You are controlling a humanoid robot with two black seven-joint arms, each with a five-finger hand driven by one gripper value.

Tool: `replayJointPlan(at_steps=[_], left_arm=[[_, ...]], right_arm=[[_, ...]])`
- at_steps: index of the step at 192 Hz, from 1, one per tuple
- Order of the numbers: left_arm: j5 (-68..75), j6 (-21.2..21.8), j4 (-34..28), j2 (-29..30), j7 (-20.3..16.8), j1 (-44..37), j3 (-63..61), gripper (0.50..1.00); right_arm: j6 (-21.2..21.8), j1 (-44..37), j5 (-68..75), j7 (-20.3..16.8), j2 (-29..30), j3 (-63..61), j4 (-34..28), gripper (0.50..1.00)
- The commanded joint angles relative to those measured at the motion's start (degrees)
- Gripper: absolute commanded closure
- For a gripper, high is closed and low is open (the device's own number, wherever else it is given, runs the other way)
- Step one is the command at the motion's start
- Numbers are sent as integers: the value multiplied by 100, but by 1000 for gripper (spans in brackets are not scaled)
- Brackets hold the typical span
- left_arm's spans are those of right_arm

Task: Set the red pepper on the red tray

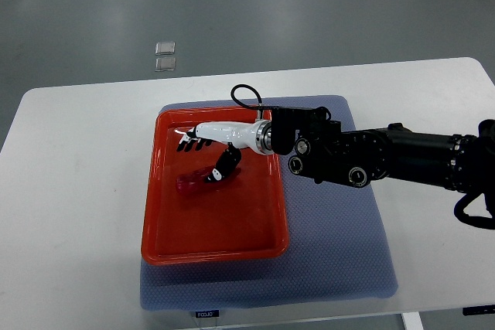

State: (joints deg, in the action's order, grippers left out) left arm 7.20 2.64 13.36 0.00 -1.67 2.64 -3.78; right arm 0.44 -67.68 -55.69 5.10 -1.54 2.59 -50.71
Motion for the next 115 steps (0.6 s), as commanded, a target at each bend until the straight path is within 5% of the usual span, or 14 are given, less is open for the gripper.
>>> replayJointPlan(at_steps=[1, 28, 74, 115], left_arm=[[0, 0, 0, 0, 0, 0, 0, 500], [0, 0, 0, 0, 0, 0, 0, 500], [0, 0, 0, 0, 0, 0, 0, 500], [0, 0, 9, 0, 0, 0, -9, 500]], right_arm=[[-18, 159, 58, 105, -276, -619, -1, 685], [-27, 941, 277, 246, -716, -1990, -9, 683], [61, 2514, 1367, 360, -637, -4812, -53, 640], [641, 3165, 3660, 360, -417, -5823, -18, 587]])
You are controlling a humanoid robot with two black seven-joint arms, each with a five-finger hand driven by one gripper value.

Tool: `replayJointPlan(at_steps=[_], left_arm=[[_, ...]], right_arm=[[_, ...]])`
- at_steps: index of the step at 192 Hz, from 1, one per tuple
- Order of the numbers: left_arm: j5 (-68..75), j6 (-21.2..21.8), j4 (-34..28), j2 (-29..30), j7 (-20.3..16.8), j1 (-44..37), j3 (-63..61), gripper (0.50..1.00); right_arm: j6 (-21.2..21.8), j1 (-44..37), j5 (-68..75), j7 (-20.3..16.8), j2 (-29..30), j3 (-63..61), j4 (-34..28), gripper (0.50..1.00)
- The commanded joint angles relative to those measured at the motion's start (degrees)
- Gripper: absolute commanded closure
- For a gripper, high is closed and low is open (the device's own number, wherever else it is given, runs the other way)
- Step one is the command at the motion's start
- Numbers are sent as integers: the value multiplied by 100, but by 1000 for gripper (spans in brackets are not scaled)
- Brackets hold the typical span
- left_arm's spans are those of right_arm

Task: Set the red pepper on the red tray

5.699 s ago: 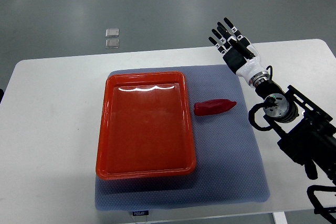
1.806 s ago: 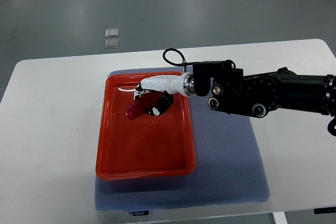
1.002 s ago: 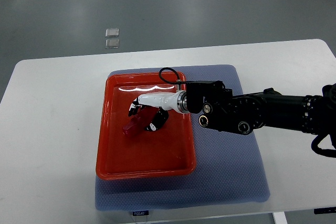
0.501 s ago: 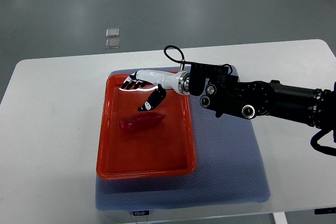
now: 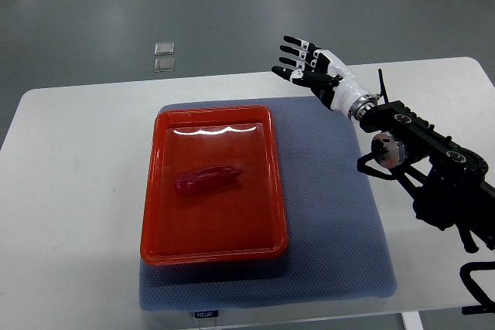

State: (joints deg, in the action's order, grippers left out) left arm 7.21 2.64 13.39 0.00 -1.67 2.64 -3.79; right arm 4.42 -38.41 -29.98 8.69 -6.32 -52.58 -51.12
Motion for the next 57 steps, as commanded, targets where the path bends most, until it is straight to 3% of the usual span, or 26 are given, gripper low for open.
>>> replayJointPlan(at_steps=[1, 23, 57], left_arm=[[0, 0, 5, 0, 0, 0, -8, 500], [0, 0, 5, 0, 0, 0, 1, 500], [0, 0, 5, 0, 0, 0, -8, 500]], right_arm=[[244, 237, 1091, 1, 61, -305, 23, 587], [578, 396, 2110, 10, 43, -437, 93, 587], [736, 431, 2321, 204, 43, -490, 225, 587]])
